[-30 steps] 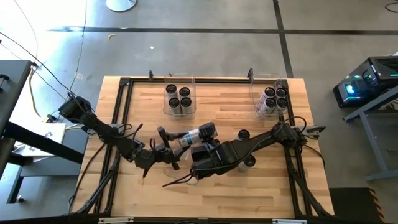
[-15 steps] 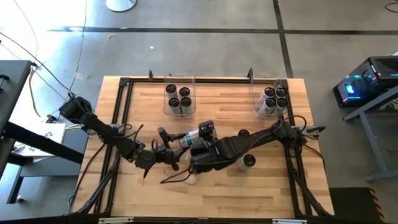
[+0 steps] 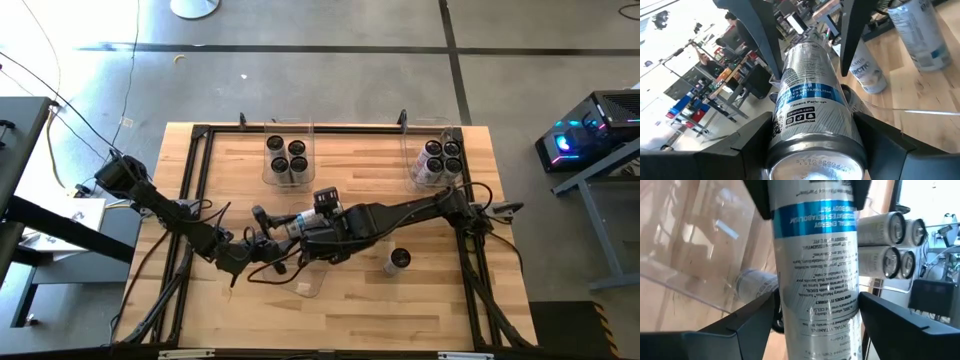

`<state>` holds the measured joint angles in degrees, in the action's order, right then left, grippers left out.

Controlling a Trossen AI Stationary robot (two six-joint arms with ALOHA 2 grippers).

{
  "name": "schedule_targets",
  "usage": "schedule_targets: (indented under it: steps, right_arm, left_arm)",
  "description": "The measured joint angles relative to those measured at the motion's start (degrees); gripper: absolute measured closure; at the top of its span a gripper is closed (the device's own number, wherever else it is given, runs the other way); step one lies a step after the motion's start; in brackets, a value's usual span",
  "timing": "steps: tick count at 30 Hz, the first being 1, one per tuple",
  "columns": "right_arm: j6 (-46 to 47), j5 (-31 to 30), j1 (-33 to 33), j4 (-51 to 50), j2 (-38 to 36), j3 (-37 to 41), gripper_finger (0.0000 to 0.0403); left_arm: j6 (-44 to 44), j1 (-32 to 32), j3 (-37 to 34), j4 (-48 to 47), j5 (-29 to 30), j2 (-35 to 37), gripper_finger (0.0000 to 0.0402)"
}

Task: Sort soda cans
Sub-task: Adjust the white/blue soda cans

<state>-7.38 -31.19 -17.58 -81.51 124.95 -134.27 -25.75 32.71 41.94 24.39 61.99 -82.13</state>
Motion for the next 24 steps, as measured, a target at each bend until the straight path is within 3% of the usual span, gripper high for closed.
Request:
schedule_targets:
  steps: [9, 15, 20, 24]
  right_arm:
    - [5.58, -7.99, -1.96, -2.50, -5.03, 0.18, 0.0119]
    - [12.49, -13.81, -5.56, -7.69, -8.60, 0.17, 0.0119]
    - [17.33, -23.73, -11.21, -7.51, -13.55, 4.55, 0.0119]
    - [28.05, -30.52, -15.82, -7.95, -19.74, 15.34, 0.0119]
  left_arm:
    - [-0.48, 0.39, 0.32, -0.40, 4.45, 0.31, 0.0160]
    - [-1.50, 2.21, 0.01, -0.86, 12.65, 0.71, 0.0160]
    - [5.73, 2.97, -5.76, -0.79, 11.22, 7.58, 0.0160]
    - [10.41, 3.39, -12.96, 2.29, 5.36, 16.30, 0.0160]
